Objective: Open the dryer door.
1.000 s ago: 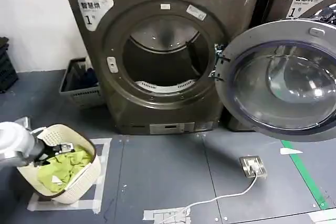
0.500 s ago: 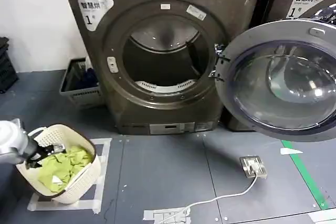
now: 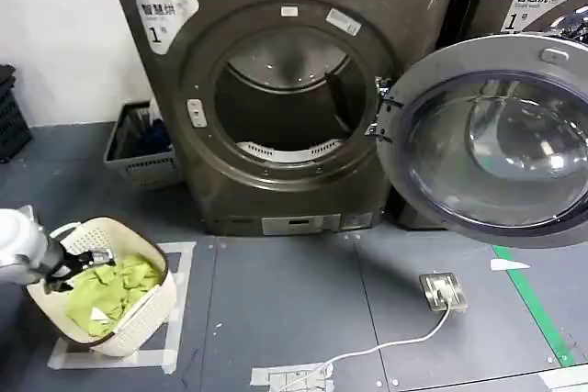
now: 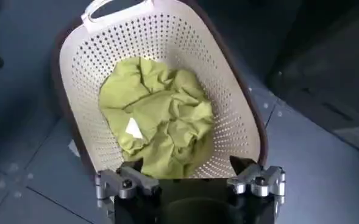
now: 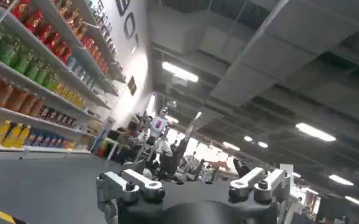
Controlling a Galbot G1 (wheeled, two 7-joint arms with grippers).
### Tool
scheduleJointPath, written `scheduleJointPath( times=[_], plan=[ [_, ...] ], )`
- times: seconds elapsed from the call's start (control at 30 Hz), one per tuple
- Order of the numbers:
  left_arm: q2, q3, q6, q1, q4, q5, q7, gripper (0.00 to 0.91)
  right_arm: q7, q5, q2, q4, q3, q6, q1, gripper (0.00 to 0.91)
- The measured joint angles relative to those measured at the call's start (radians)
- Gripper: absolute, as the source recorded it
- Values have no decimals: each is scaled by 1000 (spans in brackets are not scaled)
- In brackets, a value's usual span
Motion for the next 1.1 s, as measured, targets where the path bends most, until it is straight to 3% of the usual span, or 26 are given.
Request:
scheduleJointPath(
  times=[1.1],
  plan=[
    [-6,14,0,-17,17,-5,-5,907,0,-3,0,7,6,-9,1,907]
  ],
)
